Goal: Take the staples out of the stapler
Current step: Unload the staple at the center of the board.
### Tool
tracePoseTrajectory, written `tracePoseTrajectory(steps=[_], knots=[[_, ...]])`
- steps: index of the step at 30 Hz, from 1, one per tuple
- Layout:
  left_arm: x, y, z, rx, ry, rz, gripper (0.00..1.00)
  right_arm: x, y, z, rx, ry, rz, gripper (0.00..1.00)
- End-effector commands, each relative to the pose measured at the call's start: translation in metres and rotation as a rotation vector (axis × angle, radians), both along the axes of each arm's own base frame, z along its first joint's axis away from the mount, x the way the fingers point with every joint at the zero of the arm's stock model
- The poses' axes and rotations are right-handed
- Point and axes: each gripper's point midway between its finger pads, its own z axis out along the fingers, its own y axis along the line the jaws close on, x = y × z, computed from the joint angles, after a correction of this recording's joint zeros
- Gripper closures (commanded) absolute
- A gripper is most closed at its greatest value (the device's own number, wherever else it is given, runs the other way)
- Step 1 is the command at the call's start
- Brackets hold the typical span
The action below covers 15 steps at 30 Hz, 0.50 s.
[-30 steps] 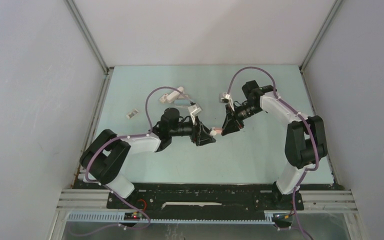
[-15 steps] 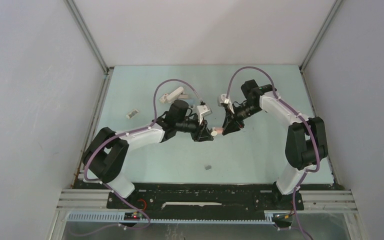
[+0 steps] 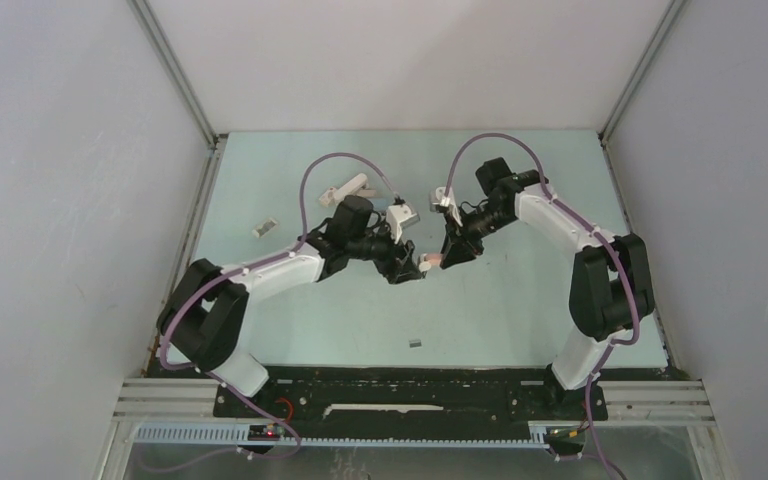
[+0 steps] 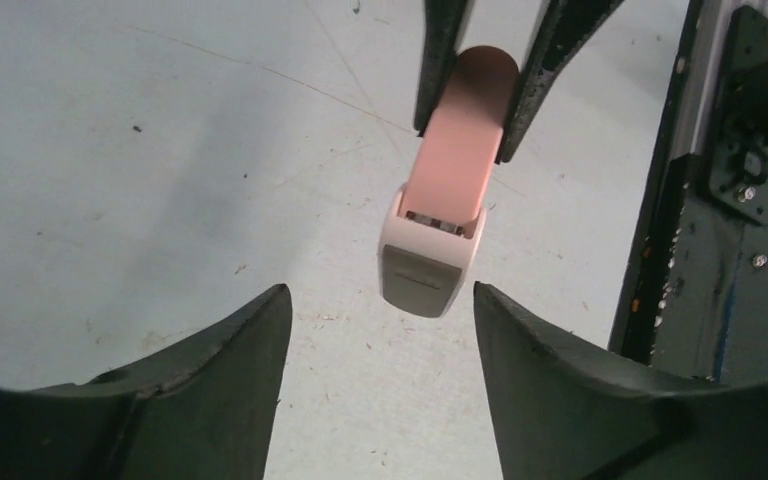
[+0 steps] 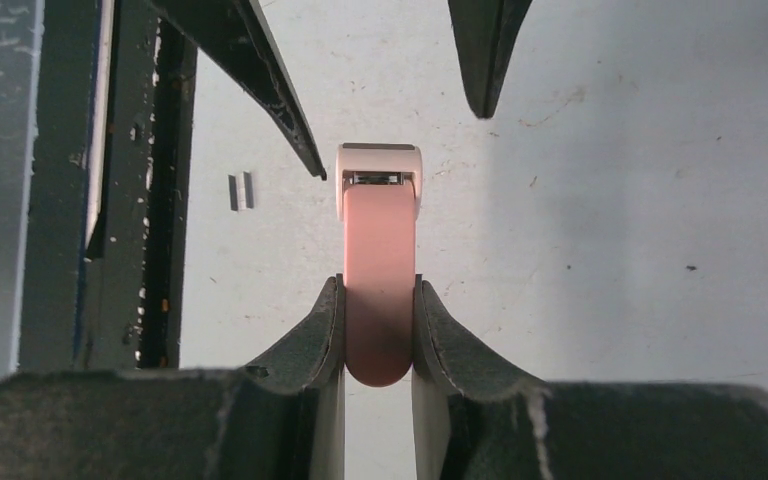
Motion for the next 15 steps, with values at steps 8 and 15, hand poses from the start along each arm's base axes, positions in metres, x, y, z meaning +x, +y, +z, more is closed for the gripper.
tracePoseTrajectory(steps=[8,15], knots=[[0.004,0.023,0.069,-0.225,-0.079,0.197,0.15,-0.011,0.000,0.027,0.072,0.115,-0.098,1.00],[0.026,0.095,0.095,-0.222,-0.256,0.525,0.01,0.000,-0.026,0.035,0.066,0.136,-0.201,1.00]])
